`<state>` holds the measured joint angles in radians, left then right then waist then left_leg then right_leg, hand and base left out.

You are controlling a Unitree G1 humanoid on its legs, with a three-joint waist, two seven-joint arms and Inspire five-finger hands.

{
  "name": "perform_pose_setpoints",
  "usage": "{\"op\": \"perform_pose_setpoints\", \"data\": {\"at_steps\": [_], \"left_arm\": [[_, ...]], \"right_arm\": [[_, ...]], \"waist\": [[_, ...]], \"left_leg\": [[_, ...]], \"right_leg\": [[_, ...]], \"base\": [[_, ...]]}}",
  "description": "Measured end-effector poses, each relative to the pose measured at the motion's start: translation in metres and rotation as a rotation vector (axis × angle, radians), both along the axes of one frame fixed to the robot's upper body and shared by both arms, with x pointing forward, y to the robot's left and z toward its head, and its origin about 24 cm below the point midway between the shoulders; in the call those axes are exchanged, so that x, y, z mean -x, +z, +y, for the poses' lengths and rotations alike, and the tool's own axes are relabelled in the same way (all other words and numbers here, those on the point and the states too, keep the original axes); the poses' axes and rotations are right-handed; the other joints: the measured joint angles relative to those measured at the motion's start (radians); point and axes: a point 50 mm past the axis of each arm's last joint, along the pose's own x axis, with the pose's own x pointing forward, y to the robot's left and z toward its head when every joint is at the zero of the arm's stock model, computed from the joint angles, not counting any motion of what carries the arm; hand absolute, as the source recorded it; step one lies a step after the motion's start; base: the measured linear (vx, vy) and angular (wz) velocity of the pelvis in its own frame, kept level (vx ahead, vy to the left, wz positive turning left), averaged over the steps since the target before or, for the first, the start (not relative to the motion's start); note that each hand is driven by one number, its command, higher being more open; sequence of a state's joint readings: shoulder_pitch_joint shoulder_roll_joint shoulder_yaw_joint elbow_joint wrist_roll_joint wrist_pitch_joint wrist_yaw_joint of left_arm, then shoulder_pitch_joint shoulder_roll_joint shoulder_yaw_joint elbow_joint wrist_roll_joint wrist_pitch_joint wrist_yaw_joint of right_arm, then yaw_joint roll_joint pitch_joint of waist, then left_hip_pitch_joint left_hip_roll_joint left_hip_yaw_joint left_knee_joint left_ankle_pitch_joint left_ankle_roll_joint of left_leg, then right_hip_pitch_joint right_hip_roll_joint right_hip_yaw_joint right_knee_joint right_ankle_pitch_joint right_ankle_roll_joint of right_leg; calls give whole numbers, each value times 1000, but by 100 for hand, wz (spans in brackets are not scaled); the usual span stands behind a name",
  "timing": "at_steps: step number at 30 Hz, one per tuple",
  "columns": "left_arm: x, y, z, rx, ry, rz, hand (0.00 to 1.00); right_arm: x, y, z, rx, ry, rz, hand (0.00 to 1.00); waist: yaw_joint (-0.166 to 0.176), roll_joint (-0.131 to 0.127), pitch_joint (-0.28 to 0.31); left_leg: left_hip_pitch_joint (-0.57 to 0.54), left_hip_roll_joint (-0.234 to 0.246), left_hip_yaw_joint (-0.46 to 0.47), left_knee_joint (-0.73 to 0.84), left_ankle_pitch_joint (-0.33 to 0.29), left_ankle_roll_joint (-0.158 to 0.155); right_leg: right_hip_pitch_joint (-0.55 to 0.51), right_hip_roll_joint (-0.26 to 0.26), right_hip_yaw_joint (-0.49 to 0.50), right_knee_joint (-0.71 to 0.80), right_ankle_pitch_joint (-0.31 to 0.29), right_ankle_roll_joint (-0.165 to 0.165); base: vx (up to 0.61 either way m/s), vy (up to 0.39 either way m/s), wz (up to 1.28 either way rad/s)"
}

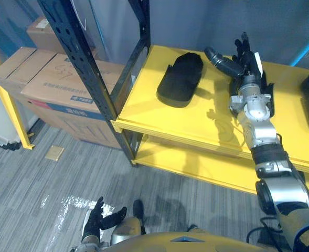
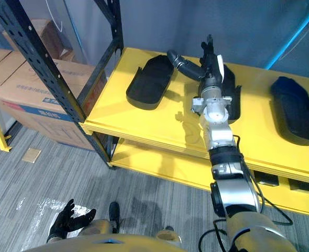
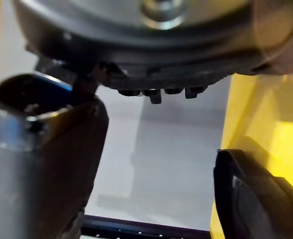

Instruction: Walk over and take three plastic housings, then place them on the shelf

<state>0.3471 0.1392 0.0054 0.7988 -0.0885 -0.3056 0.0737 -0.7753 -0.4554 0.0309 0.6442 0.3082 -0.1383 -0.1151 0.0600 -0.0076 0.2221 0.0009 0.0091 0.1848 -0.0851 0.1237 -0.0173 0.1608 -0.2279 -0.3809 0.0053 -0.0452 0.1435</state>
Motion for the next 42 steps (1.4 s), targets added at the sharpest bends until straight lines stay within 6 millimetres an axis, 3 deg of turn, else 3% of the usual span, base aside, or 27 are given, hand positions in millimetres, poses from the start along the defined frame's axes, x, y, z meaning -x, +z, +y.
{"op": "perform_pose_setpoints", "data": {"at_steps": [6, 10, 13, 19, 30, 36, 42], "left_arm": [[-15, 4, -4, 33, 2, -53, 100], [-25, 7, -8, 48, -6, -88, 100], [-28, 8, -9, 53, -8, -98, 100], [-36, 11, -11, 65, -6, -117, 100], [-42, 13, -11, 71, -5, -136, 100], [-41, 13, -11, 88, 21, -142, 100], [-42, 14, -11, 89, 20, -147, 100]], "right_arm": [[-16, 12, -5, -15, -16, 63, 100], [-24, 45, -4, 37, 17, 23, 100], [-25, 64, -5, 65, 37, -11, 100], [-27, 90, -4, 129, 61, -20, 100], [-31, 75, -16, 122, -47, 91, 100], [-29, 93, -20, 90, -156, 16, 100], [-28, 95, -22, 106, -192, 3, 100]], "waist": [[23, 21, 58], [39, 42, 98], [53, 44, 102], [76, 49, 123], [103, 48, 147], [102, 48, 163], [102, 48, 164]], "left_leg": [[-16, 0, -20, 1, 10, 5], [-20, 3, -28, 1, 13, 5], [-27, 4, -36, 2, 13, 5], [-59, 11, -51, 82, -24, -2], [-64, 34, -68, 115, -32, -10], [-66, 37, -68, 120, -33, -13], [-85, 40, -69, 131, -35, -15]], "right_leg": [[-4, 3, -22, -2, 10, -3], [-8, 4, -28, 10, 10, -4], [-11, 4, -37, 11, 9, -5], [1, 8, -55, 14, 2, -16], [12, 26, -66, 29, -9, -32], [11, 31, -65, 28, -11, -34], [-3, 36, -64, 29, -12, -36]], "base": [[-15, 2, 10], [-9, -1, 4], [-7, 1, 7], [-1, -6, 6], [-21, -11, 2], [-11, 0, -1], [0, 0, 0]]}}
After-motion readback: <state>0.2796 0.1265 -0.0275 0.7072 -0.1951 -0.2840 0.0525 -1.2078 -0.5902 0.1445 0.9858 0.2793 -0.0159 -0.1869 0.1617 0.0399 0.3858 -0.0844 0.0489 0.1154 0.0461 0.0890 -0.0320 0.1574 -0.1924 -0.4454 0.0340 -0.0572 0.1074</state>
